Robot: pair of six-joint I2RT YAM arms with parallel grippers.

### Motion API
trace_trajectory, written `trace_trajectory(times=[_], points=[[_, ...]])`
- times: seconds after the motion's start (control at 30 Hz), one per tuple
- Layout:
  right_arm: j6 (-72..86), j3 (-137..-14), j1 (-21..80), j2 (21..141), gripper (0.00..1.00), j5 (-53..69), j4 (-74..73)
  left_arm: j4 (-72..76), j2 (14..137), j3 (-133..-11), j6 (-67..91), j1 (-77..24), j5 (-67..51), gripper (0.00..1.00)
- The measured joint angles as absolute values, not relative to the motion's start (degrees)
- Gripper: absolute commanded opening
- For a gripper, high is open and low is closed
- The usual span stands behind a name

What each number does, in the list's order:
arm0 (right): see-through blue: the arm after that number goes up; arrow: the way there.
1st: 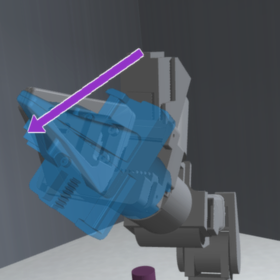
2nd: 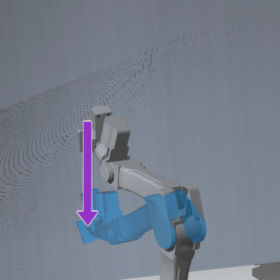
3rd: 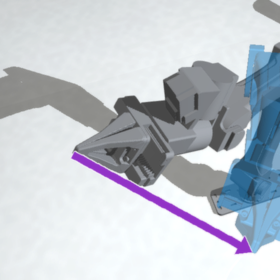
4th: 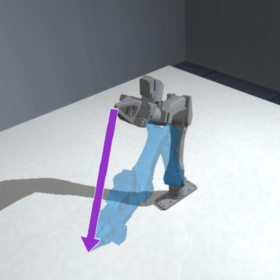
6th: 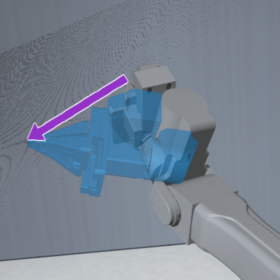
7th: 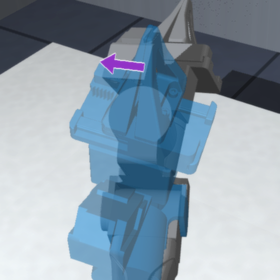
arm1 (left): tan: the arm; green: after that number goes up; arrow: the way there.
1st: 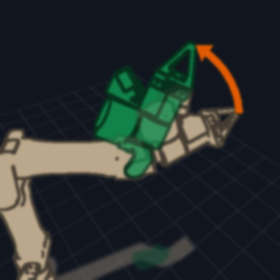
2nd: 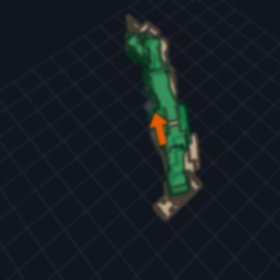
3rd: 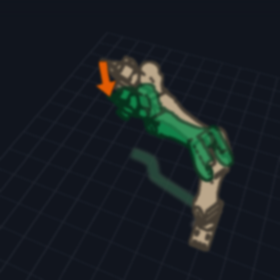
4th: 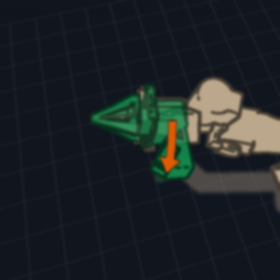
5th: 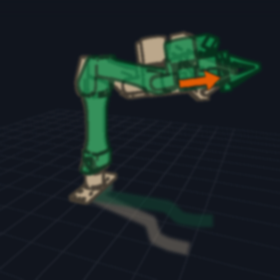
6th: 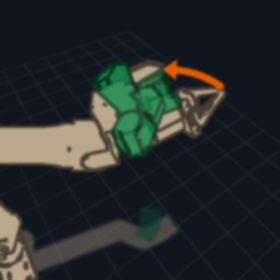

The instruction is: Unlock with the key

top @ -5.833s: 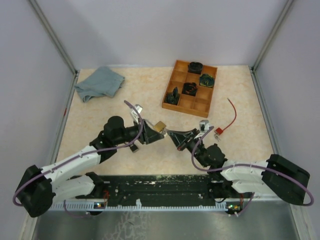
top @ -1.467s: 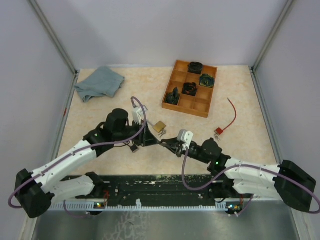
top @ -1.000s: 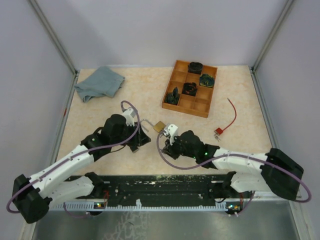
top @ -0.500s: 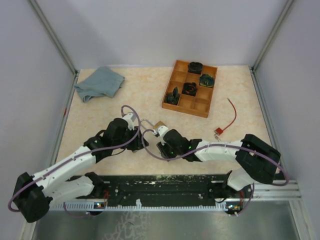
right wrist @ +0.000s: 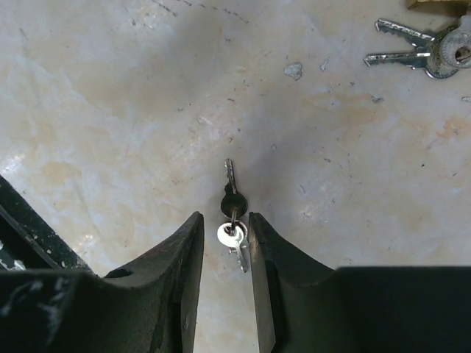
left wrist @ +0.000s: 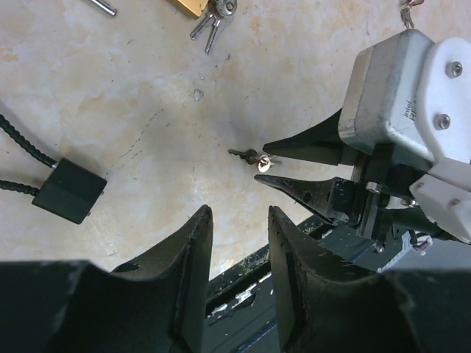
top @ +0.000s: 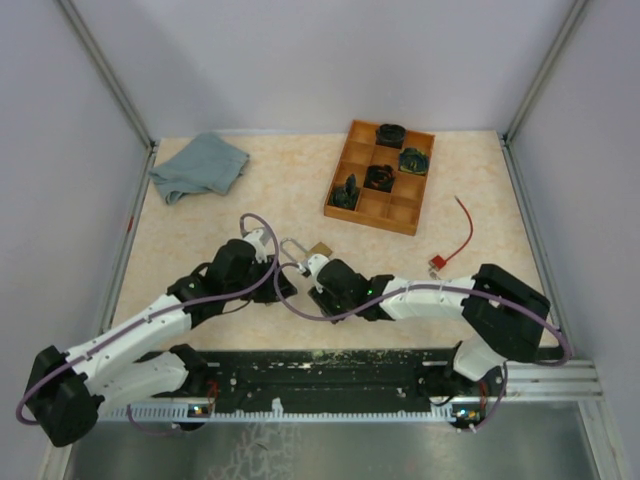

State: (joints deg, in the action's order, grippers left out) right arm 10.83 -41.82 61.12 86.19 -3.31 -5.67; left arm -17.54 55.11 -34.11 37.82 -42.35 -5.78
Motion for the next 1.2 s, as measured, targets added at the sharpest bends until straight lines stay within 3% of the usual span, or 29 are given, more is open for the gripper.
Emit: trace_trajectory(times=[0.17,0.37,0.57,0.77,1.2], points=[[10.24,-42.57,61.36,88.84,0.24,-4.43,-6.26,-17.54,55.11,-33.47,38.87,-42.35,-5.78,0.41],[9.32,-44.03,61.43,90.17,0.0,-5.78,-6.63,-17.52,54.76,-32.38,40.32,-42.24,-5.21,0.41],[8.99,-42.22,61.45,87.42,0.0,-5.96,-5.43,-15.46,54.13,-30.57,42.11,-41.23,-6.57,0.41],[9.04,-33.89,61.45,74.35,0.0,-4.86,3.14,-9.39,54.85,-27.73,44.95,-40.71,-11.79,0.41],[9.23,-26.85,61.45,60.23,0.0,-4.4,15.92,5.15,49.43,-23.79,45.06,-40.64,-19.07,0.42]])
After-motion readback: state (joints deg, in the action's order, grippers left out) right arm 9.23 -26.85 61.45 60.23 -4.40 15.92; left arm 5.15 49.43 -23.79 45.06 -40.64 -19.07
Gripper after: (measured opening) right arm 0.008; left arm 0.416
